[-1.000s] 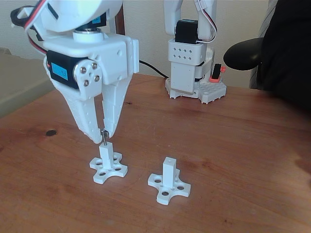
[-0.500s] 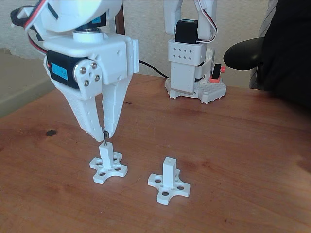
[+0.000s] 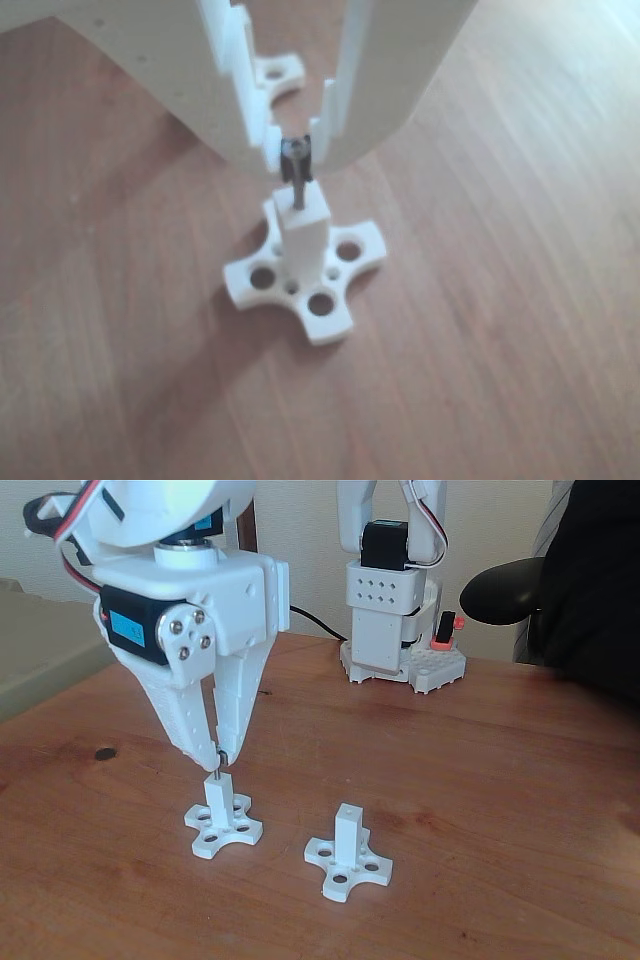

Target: Grab the screw and set it in the hole.

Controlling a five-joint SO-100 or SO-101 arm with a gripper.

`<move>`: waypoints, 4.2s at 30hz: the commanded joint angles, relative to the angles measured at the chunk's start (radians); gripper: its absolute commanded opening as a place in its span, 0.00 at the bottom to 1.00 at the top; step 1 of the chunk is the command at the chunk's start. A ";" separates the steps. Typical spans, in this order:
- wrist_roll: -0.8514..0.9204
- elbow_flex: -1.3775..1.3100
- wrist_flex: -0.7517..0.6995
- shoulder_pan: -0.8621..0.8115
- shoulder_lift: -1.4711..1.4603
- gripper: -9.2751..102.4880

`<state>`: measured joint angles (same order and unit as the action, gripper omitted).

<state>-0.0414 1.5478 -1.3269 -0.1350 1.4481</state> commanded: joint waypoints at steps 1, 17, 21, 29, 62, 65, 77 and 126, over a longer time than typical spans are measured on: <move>0.014 -0.058 0.021 0.018 0.043 0.07; 0.026 -0.078 0.046 -0.011 0.064 0.04; 0.031 -0.097 0.037 -0.018 0.077 0.04; 0.041 -0.126 0.012 -0.025 0.103 0.04; -0.011 -0.041 -0.035 0.215 0.275 0.04; -0.017 -0.012 -0.023 0.229 0.284 0.04; -0.051 0.080 0.020 0.281 0.296 0.04; -0.080 0.083 0.092 0.304 0.160 0.04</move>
<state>-0.1150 1.7058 -1.2395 0.1733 1.5907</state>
